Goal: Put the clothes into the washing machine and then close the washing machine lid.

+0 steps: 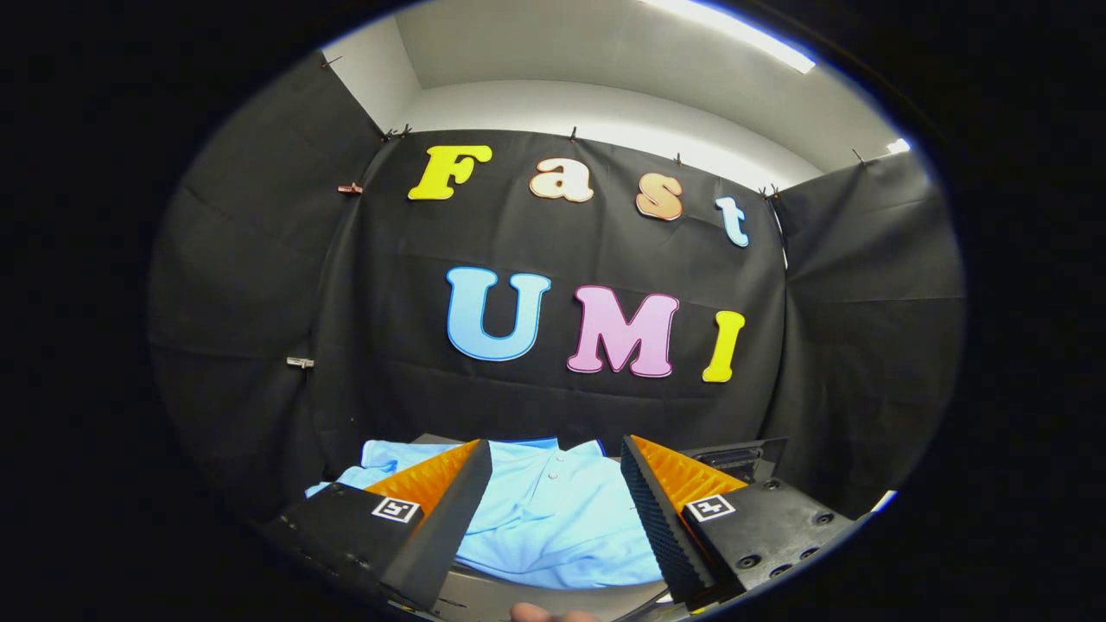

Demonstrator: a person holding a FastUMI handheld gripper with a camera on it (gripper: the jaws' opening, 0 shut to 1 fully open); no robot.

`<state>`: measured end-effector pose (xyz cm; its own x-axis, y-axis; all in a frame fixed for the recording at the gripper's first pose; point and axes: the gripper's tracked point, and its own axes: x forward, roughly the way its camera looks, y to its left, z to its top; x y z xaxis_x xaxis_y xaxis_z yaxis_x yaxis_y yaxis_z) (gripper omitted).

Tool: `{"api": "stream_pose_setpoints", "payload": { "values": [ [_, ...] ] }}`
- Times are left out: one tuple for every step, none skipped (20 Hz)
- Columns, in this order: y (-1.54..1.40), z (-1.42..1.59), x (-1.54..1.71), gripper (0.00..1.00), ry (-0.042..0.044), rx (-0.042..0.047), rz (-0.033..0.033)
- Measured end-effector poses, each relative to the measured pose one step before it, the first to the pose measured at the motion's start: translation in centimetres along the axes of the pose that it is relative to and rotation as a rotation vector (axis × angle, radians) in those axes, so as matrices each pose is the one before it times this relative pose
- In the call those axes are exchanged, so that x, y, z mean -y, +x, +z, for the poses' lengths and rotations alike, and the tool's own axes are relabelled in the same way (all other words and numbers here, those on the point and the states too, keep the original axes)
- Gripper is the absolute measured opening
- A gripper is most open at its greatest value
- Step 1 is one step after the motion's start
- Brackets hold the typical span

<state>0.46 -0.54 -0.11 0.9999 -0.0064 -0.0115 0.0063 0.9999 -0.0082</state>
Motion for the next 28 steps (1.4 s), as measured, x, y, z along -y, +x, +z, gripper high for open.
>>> {"api": "stream_pose_setpoints", "payload": {
  "values": [
    [0.038, 0.015, -0.182, 0.95, -0.00145, 0.00208, 0.0056],
    [0.13, 0.167, -0.113, 0.96, -0.00224, 0.0029, 0.00339],
    [0.086, 0.179, -0.183, 0.96, 0.00162, 0.00291, 0.00846],
    [0.186, 0.04, -0.255, 0.96, 0.00059, -0.00072, 0.00507],
    [0.151, 0.052, -0.048, 0.95, -0.00144, -0.00413, 0.00292],
    [0.337, -0.124, -0.117, 0.95, -0.00304, -0.00225, 0.00557],
    [0.4, -0.047, 0.087, 0.95, -0.00328, -0.00682, -0.00159],
    [0.287, -0.244, 0.149, 0.95, 0.00001, -0.0112, -0.00291],
    [0.292, -0.259, 0.024, 0.96, 0.00573, -0.01019, -0.00258],
    [0.47, -0.135, 0.009, 0.96, 0.00303, -0.01056, -0.00242],
    [0.464, -0.291, -0.077, 0.95, -0.00192, -0.01464, 0.00216],
    [0.488, -0.41, 0.0, 0.96, -0.00502, -0.01557, 0.00324],
    [0.588, -0.517, -0.26, 0.96, -0.00768, -0.02126, 0.01189],
    [0.455, -0.657, -0.109, 0.96, -0.0097, -0.02281, 0.00685],
    [0.513, -0.661, 0.029, 0.96, -0.00723, -0.02159, 0.00227],
    [0.375, -0.458, 0.111, 0.96, -0.00038, -0.01595, 0.00035],
    [0.474, -0.357, 0.017, 0.96, 0.00248, -0.01379, 0.0003],
    [0.626, -0.25, 0.018, 0.96, -0.0009, -0.01243, -0.00036],
    [0.625, -0.26, -0.132, 0.96, -0.00237, -0.01655, 0.00682],
    [0.838, -0.22, -0.092, 0.96, -0.00552, -0.01722, 0.00591],
    [0.813, -0.345, 0.131, 0.96, -0.00744, -0.01934, -0.00142],
    [0.631, -0.442, -0.065, 0.96, 0.00484, -0.02069, 0.00344],
    [0.786, -0.398, -0.13, 0.96, 0.01202, -0.03062, 0.00753],
    [0.836, -0.609, 0.136, 0.96, 0.00739, -0.03267, -0.00108],
    [0.89, -0.555, 0.35, 0.96, 0.00944, -0.03399, -0.00448],
    [0.824, -0.349, 0.179, 0.96, 0.01606, -0.03048, -0.0064],
    [0.634, -0.36, 0.382, 0.96, 0.01104, -0.03033, -0.01174],
    [0.752, -0.171, 0.574, 0.96, 0.01033, -0.0257, -0.0155]
  ]
}}
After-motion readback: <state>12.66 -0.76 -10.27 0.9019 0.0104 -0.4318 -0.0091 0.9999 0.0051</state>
